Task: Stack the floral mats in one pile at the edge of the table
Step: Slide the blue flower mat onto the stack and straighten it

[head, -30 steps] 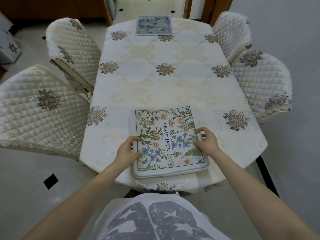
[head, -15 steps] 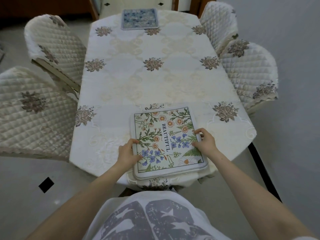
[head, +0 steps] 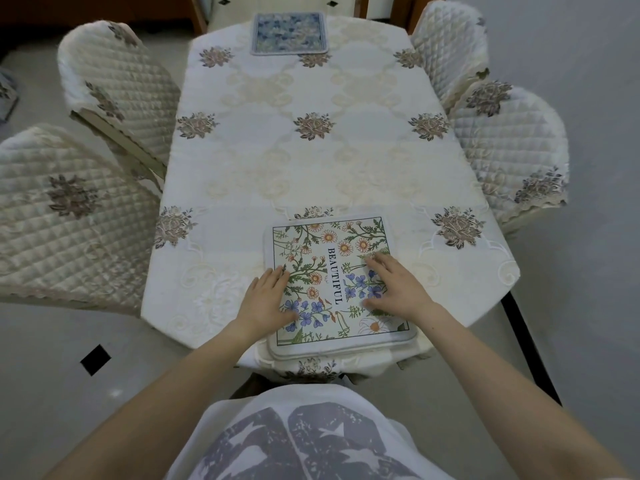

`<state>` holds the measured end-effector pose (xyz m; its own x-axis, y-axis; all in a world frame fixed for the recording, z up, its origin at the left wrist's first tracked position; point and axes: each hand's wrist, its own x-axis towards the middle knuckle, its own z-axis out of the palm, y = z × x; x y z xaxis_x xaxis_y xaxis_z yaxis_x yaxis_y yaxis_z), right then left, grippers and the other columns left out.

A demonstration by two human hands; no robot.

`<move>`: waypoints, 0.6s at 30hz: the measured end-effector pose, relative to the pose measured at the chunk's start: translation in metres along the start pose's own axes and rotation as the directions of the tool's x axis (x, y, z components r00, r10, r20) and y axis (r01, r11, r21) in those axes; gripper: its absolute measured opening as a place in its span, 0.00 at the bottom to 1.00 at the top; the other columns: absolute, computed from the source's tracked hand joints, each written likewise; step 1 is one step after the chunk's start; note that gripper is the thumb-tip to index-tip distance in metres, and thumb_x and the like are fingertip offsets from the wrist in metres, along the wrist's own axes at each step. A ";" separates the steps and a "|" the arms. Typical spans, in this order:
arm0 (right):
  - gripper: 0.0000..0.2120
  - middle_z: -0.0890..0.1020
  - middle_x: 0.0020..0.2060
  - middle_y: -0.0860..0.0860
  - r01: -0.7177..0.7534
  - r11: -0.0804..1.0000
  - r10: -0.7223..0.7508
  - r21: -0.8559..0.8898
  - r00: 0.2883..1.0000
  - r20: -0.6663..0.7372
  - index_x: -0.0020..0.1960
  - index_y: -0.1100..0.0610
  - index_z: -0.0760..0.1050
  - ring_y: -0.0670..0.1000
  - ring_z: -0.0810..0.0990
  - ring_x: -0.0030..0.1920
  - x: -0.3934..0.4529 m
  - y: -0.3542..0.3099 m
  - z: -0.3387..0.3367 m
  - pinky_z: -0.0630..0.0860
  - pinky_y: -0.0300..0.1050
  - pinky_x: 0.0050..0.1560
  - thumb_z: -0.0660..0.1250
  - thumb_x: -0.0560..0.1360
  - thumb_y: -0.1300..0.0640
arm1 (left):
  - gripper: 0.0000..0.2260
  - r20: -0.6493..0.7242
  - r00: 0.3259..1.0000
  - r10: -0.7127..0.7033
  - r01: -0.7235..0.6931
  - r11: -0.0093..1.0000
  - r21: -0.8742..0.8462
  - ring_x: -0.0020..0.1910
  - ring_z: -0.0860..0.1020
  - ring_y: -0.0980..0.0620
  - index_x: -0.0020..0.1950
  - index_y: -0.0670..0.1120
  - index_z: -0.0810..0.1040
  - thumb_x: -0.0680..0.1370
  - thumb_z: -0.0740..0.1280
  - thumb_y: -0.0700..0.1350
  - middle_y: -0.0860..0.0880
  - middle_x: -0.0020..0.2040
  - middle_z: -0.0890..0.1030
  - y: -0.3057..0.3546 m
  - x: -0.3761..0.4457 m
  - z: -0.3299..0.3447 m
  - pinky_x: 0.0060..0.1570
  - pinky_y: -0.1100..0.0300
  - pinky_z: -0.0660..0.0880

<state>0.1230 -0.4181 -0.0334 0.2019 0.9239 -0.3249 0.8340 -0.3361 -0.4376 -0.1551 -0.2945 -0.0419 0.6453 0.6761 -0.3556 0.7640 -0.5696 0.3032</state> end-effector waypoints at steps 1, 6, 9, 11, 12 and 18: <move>0.45 0.54 0.77 0.50 0.004 1.000 -0.004 -0.014 1.000 0.013 0.76 0.46 0.54 0.52 0.52 0.77 0.000 0.000 0.003 0.53 0.48 0.74 0.71 0.65 0.38 | 0.40 0.011 1.000 -0.003 0.003 1.000 0.009 0.77 0.47 0.47 0.77 0.47 0.49 0.72 0.64 0.61 0.47 0.78 0.49 -0.001 0.000 0.001 0.75 0.48 0.48; 0.44 0.56 0.77 0.50 0.001 1.000 -0.001 -0.031 1.000 0.010 0.75 0.48 0.57 0.52 0.52 0.77 0.001 0.001 0.008 0.53 0.49 0.76 0.72 0.64 0.38 | 0.42 0.020 1.000 -0.005 0.004 1.000 0.007 0.77 0.45 0.49 0.77 0.47 0.48 0.72 0.65 0.62 0.48 0.78 0.47 -0.002 0.000 0.001 0.74 0.48 0.47; 0.40 0.61 0.75 0.52 -0.003 0.999 0.004 -0.034 1.000 0.015 0.72 0.50 0.62 0.54 0.57 0.75 0.002 -0.006 0.002 0.58 0.49 0.72 0.72 0.65 0.41 | 0.41 0.029 1.000 0.003 -0.003 1.000 0.005 0.77 0.48 0.47 0.76 0.46 0.50 0.72 0.66 0.61 0.47 0.78 0.50 -0.001 0.002 -0.003 0.75 0.47 0.49; 0.34 0.67 0.71 0.52 -0.009 1.000 0.009 -0.003 1.000 -0.026 0.70 0.53 0.66 0.55 0.64 0.71 0.005 -0.018 -0.005 0.64 0.46 0.68 0.71 0.67 0.44 | 0.38 0.014 1.000 0.008 -0.007 0.999 -0.041 0.76 0.53 0.46 0.76 0.46 0.54 0.72 0.66 0.59 0.46 0.77 0.55 -0.001 0.003 -0.012 0.74 0.48 0.53; 0.33 0.68 0.70 0.52 -0.010 1.000 0.011 0.019 0.999 -0.049 0.70 0.54 0.66 0.54 0.65 0.70 0.007 -0.027 -0.008 0.65 0.46 0.67 0.70 0.69 0.45 | 0.36 -0.009 1.000 0.009 -0.009 0.997 -0.082 0.75 0.56 0.46 0.75 0.46 0.55 0.73 0.66 0.58 0.46 0.76 0.58 -0.001 0.002 -0.019 0.73 0.50 0.55; 0.25 0.71 0.69 0.51 0.098 0.995 -0.092 0.017 0.970 -0.224 0.71 0.53 0.65 0.53 0.66 0.71 0.019 -0.114 -0.030 0.62 0.52 0.71 0.60 0.77 0.45 | 0.25 -0.308 0.951 0.034 -0.083 0.986 -0.147 0.68 0.67 0.46 0.74 0.46 0.61 0.79 0.59 0.53 0.46 0.70 0.70 -0.010 -0.022 -0.077 0.67 0.51 0.64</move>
<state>0.0474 -0.3567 0.0348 0.2346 0.9682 -0.0871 0.8410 -0.2471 -0.4813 -0.1771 -0.2675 0.0303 0.6388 0.7674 -0.0553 0.6991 -0.5490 0.4582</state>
